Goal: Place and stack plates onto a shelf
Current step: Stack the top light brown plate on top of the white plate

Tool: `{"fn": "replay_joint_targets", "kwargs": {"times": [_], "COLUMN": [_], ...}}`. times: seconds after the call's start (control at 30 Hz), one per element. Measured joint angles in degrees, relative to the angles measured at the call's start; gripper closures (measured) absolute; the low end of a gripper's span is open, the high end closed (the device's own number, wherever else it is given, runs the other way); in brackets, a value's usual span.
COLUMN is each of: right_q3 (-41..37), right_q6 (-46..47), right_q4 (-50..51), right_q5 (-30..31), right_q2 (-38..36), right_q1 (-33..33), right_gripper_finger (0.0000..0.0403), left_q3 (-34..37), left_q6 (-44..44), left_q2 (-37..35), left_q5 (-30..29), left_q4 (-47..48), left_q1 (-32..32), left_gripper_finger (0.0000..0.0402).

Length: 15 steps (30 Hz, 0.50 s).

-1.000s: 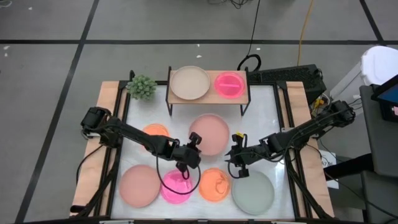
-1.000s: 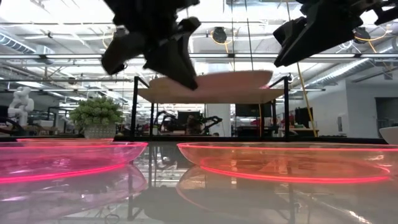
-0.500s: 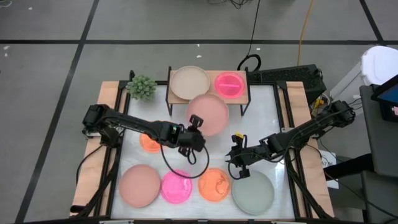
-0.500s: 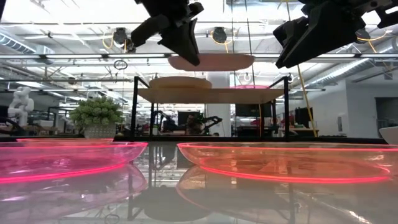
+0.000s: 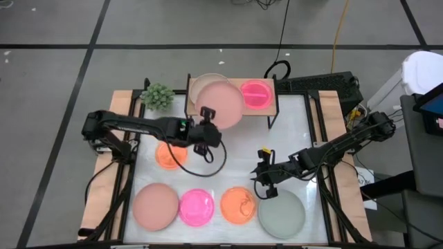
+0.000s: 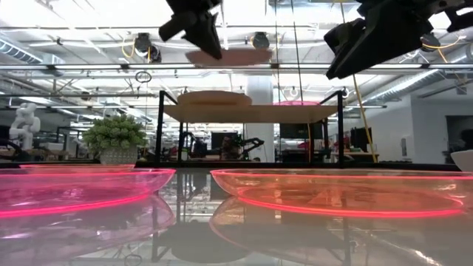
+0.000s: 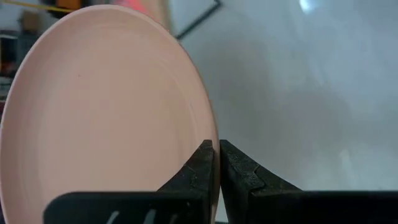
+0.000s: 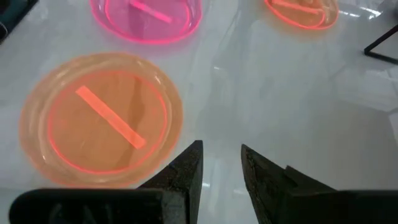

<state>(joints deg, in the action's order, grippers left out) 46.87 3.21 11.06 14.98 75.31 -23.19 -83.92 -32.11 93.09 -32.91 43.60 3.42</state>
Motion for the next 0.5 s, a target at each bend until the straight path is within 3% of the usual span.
{"fn": "replay_joint_targets", "kwargs": {"times": [0.3,0.5], "right_q3": [-0.02,-0.02], "right_q6": [-3.31,-6.71], "right_q4": [0.05,-0.33], "right_q5": [0.12,0.12], "right_q2": [0.00,0.00], "right_q1": [1.65,2.95], "right_gripper_finger": [0.0310,0.0310], "left_q3": [0.00,0.02], "left_q6": [-4.96,-7.52], "left_q2": [-6.68,-7.27], "left_q5": [-0.03,5.67], "left_q4": [-1.36,-1.26], "left_q1": [-8.18,-14.47], "left_gripper_finger": [0.0382,0.0381]}}
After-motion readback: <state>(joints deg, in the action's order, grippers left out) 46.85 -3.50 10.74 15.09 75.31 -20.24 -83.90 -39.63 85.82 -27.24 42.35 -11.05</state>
